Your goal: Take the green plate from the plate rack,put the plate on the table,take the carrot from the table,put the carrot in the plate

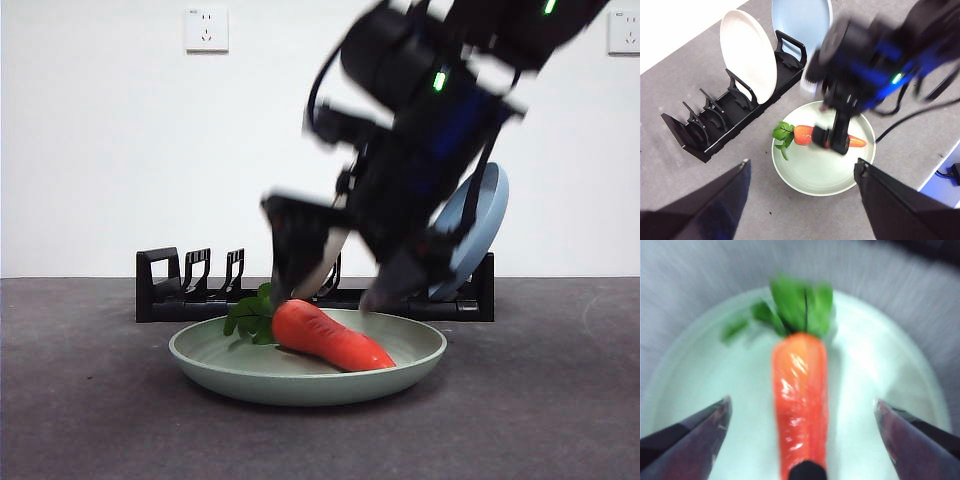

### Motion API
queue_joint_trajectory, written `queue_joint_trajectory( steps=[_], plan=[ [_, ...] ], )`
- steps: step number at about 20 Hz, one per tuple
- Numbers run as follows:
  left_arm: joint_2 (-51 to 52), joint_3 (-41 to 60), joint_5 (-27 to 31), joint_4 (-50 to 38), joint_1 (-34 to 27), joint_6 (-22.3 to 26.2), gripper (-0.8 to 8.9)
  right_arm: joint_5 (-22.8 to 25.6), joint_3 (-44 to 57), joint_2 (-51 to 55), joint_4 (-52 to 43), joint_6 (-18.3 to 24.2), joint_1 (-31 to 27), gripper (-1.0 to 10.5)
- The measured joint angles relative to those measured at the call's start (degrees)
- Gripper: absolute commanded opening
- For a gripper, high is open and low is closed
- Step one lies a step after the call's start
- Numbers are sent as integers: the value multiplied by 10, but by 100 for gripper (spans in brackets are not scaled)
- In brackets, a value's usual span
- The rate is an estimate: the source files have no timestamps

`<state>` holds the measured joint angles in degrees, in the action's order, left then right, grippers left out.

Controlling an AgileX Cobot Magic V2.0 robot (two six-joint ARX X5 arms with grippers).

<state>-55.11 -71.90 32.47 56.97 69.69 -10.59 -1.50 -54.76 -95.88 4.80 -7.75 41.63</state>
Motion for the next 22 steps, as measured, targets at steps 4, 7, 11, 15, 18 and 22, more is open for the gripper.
queue_joint_trajectory(
  steps=[4, 7, 11, 15, 18, 22],
  plan=[
    [0, 0, -1, 0, 0, 0, 350, -4, 0, 143, 105, 0, 0, 471],
    [0, 0, -38, 4, 0, 0, 345, -61, 0, 270, 249, 0, 0, 471],
    [0, 0, -91, 16, 0, 0, 344, -75, 0, 405, 433, 0, 0, 469],
    [0, 0, -127, 42, 0, 0, 201, -75, 0, 478, 542, 0, 0, 326],
    [0, 0, -134, 57, 0, 0, -23, -75, 0, 507, 564, 0, 0, -31],
    [0, 0, -135, 63, 0, 0, -8, -75, 0, 528, 565, 0, 0, -8]
  ],
)
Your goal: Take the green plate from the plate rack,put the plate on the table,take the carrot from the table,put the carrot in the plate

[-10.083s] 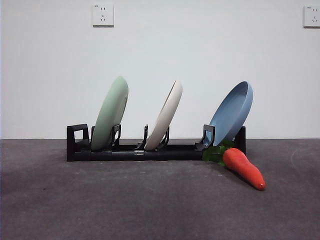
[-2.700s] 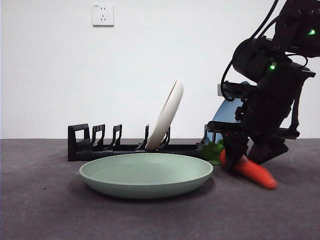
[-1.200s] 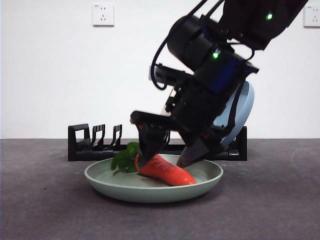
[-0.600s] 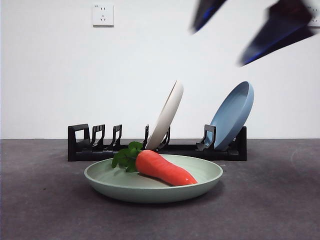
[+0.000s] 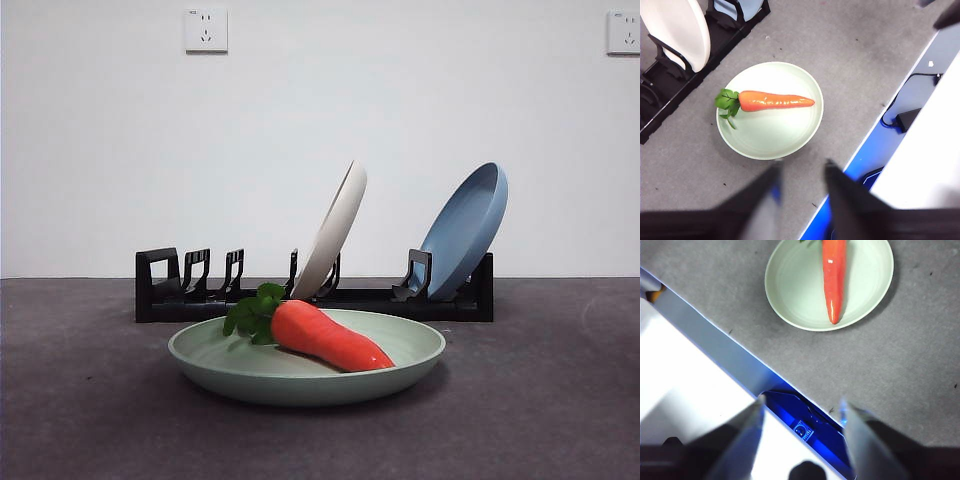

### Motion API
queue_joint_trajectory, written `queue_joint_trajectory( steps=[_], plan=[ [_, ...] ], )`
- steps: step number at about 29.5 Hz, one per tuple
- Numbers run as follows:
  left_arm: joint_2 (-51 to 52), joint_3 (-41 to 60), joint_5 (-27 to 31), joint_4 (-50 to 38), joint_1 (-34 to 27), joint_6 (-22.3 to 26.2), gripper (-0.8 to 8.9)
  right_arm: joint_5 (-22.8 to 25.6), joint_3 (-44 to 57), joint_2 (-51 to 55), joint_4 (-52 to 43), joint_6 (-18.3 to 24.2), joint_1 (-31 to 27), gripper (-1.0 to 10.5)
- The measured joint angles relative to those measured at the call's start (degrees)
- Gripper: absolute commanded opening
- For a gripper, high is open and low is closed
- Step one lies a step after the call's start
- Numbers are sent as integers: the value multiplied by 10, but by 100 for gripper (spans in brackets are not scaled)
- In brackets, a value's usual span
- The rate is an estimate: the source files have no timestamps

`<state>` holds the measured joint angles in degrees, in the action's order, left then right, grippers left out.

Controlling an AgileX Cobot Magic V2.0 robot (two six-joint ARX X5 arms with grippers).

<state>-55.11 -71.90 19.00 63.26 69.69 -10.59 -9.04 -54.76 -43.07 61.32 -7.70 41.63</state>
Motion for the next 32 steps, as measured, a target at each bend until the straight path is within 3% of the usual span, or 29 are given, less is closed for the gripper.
queue_joint_trajectory(
  steps=[28, 32],
  plan=[
    [3, 0, 1, -1, -5, 0, -3, 1, 0, 1, 0, 0, 0, 0],
    [22, 0, -2, -81, -55, 28, -3, 1, 0, 1, 0, 0, 0, 0]
  ],
)
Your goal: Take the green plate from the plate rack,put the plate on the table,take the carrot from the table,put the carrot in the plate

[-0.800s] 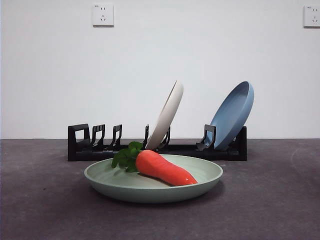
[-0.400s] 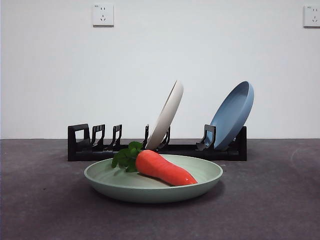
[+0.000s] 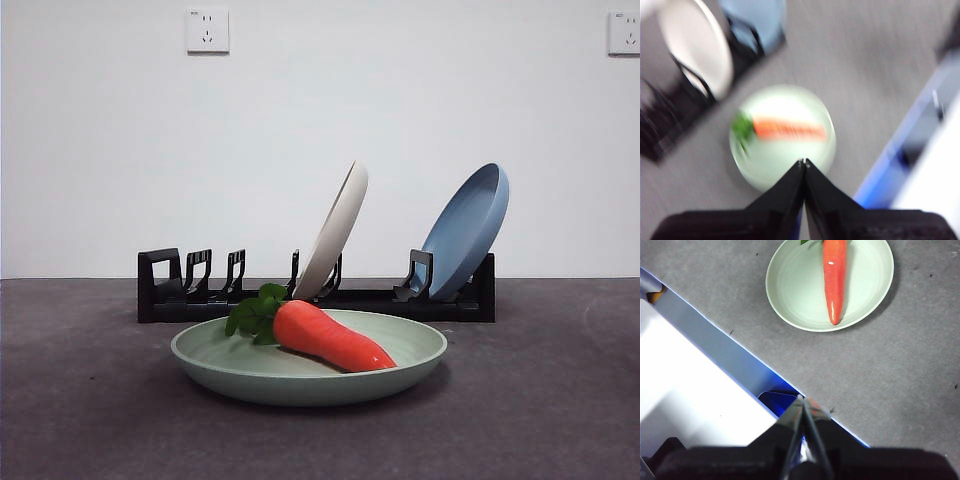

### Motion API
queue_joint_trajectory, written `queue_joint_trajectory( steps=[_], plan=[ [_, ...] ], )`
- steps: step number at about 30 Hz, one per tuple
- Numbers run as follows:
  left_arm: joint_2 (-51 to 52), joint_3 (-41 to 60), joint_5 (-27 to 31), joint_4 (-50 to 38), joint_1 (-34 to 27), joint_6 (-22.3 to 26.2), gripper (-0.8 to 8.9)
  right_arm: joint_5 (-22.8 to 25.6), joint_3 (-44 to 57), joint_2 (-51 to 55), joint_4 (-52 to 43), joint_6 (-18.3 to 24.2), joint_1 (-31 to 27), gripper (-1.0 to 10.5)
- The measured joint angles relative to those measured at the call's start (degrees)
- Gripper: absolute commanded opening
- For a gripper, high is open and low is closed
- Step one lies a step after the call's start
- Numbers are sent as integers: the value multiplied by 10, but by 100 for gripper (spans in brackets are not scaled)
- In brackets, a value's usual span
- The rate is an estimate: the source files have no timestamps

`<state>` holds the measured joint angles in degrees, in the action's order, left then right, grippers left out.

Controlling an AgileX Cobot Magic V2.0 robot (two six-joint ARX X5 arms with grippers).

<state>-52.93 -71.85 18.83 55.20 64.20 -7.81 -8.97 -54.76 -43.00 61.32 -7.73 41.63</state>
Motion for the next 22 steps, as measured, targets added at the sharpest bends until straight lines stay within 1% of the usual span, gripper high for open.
queue_joint_trajectory(
  steps=[2, 3, 5, 7, 10, 13, 15, 18, 22],
  plan=[
    [14, 0, -14, -71, -46, 34, -3, 0, 0, 0, 0, 0, 0, 0],
    [23, 0, -33, -112, -76, 54, -3, 0, 0, 0, 0, 0, 0, 1],
    [38, 0, -87, -186, -138, 83, -3, 0, 0, 0, 0, 0, 0, 0],
    [56, 2, -156, -254, -214, 103, -3, 0, 0, 0, 0, 0, 0, 0],
    [89, 19, -224, -310, -326, 119, -3, 0, 0, 0, 0, 0, 0, 0],
    [130, 51, -234, -323, -427, 128, -3, 0, 0, 0, 0, 0, 0, 1],
    [159, 79, -230, -325, -475, 134, -3, 0, 0, 0, 0, 0, 0, 0],
    [210, 129, -226, -330, -528, 160, -3, 0, 0, 0, 0, 0, 0, 1],
    [263, 218, -232, -372, -584, 179, -3, 0, 0, 0, 0, 0, 0, 0]
  ],
)
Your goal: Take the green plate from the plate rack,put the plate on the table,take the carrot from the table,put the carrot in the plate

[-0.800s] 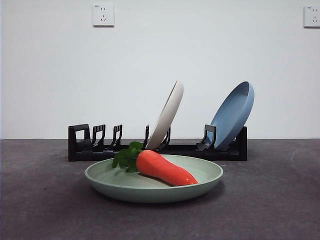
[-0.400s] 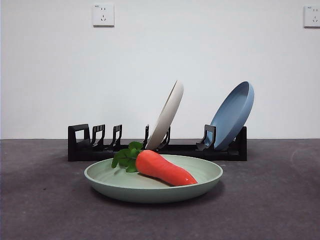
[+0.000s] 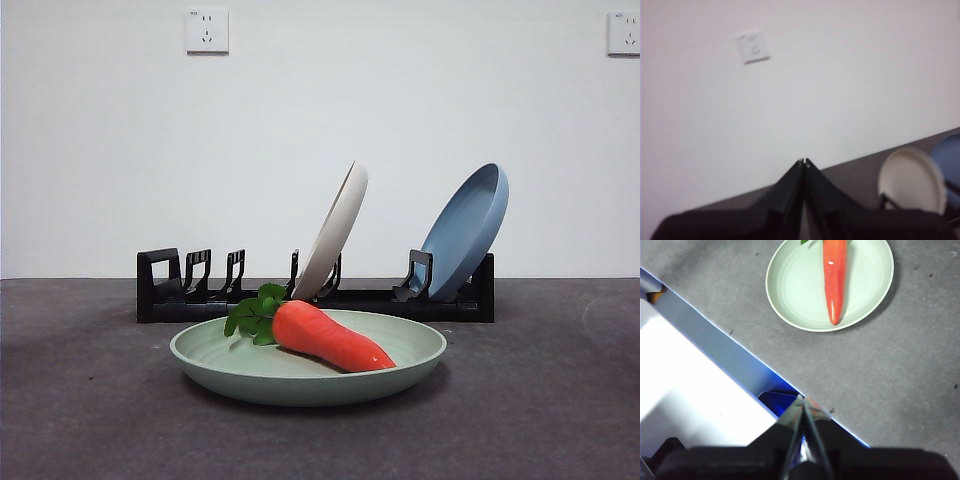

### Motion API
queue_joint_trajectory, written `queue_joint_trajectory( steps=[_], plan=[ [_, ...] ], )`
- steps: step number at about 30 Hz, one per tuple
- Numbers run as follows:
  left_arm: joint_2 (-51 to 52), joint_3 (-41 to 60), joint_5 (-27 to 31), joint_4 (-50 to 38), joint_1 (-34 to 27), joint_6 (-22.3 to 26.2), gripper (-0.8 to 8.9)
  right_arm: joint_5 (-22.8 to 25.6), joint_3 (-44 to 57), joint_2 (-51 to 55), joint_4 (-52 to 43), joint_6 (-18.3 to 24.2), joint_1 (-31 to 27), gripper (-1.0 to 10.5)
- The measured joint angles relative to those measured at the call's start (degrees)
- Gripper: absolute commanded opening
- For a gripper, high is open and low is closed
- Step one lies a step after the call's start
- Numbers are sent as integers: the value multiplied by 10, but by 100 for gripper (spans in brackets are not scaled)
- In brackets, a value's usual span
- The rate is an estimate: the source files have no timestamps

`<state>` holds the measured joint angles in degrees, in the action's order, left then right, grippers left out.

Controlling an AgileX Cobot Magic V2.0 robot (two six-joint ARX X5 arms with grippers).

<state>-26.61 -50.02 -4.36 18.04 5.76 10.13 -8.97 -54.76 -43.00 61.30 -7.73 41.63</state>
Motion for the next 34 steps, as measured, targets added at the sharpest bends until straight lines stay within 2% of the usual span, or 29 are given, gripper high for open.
queue_joint_trajectory(
  steps=[6, 12, 17, 26, 34],
  plan=[
    [57, 169, -30, -70, -48, -9, -3, 0, 0, 0, 0, 0, 0, 1],
    [120, 299, -48, -123, -57, -39, -3, 0, 0, 0, 0, 0, 0, 1],
    [179, 377, -48, -129, -57, -55, -3, 0, 0, 0, 0, 0, 0, 0],
    [253, 472, -48, -127, -57, -105, -3, 0, 0, 0, 0, 0, 0, 0],
    [260, 480, -48, -78, -57, -134, -3, 0, 0, 0, 0, 0, 0, 0]
  ],
)
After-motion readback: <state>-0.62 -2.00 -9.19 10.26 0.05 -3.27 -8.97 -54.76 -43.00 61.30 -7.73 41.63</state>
